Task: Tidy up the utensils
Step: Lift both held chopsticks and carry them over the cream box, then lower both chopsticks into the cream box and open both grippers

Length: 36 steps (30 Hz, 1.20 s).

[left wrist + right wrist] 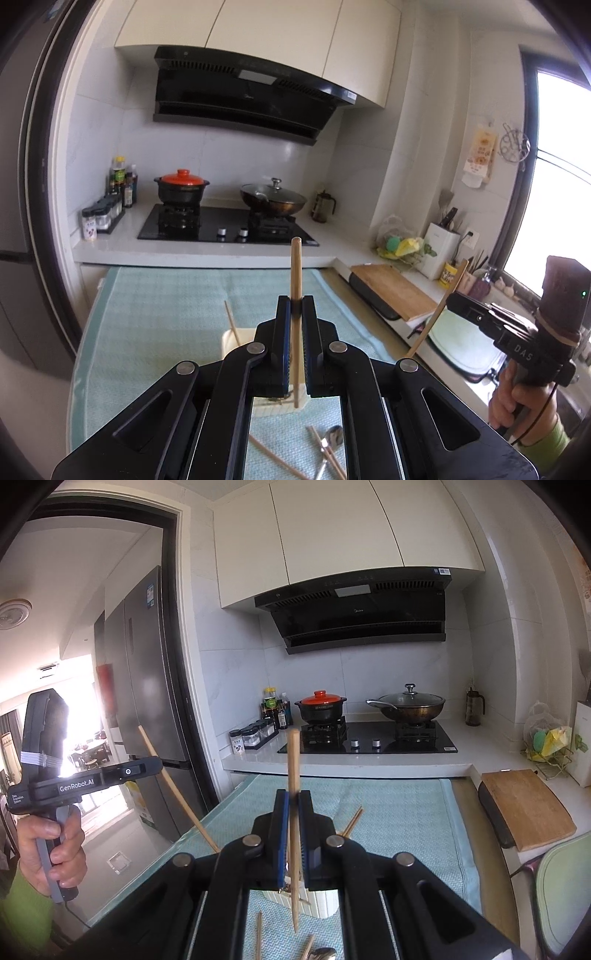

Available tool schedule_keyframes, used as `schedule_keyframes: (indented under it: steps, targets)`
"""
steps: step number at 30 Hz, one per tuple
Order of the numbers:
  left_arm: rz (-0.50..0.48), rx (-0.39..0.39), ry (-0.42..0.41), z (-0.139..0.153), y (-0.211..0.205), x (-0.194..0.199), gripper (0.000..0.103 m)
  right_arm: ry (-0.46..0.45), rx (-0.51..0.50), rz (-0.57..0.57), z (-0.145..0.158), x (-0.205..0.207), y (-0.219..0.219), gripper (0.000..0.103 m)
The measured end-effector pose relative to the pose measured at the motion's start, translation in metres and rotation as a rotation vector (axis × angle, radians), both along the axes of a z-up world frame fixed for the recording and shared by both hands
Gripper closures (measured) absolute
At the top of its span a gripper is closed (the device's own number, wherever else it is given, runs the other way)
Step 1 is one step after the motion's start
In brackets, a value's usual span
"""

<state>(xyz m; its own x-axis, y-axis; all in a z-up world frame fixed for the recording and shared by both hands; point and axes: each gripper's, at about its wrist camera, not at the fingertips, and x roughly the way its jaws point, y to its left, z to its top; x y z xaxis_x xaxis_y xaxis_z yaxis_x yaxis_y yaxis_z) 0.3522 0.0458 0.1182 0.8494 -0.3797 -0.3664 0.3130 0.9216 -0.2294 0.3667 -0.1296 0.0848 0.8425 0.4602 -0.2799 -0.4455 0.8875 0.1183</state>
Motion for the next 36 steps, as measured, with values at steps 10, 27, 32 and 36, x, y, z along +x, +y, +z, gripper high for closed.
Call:
schedule_keyframes:
  steps: [10, 27, 32, 36]
  targets:
    - [0.045, 0.066, 0.002, -0.007, -0.019, 0.062, 0.1, -0.003, 0.004, 0.007, 0.004, 0.086, 0.028, 0.098]
    - [0.079, 0.184, 0.354, -0.136, -0.054, 0.195, 0.085, 0.331, -0.048, 0.004, -0.108, 0.208, 0.066, 0.097]
    - [0.114, 0.143, 0.359, -0.135, -0.039, 0.197, 0.046, 0.285, -0.028, -0.026, -0.082, 0.188, 0.054, 0.078]
    - [0.112, 0.148, 0.329, -0.124, -0.029, 0.171, 0.038, 0.223, -0.04, -0.036, -0.064, 0.151, 0.042, 0.05]
